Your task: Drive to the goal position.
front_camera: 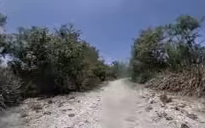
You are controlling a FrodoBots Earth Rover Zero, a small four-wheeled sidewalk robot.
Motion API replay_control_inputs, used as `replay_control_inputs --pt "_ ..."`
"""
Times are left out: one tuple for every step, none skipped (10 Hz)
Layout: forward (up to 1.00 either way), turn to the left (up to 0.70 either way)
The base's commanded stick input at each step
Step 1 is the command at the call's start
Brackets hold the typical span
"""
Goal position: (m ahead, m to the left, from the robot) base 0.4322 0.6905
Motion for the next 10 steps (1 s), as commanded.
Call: replay_control_inputs --pt "0.3 0.0" --pt "0.3 0.0" --pt "0.3 0.0" --pt "0.3 0.0" --pt "0.3 0.0" --pt "0.3 0.0" --pt "0.3 0.0" --pt "0.3 0.0" --pt "0.3 0.0" --pt "0.3 0.0"
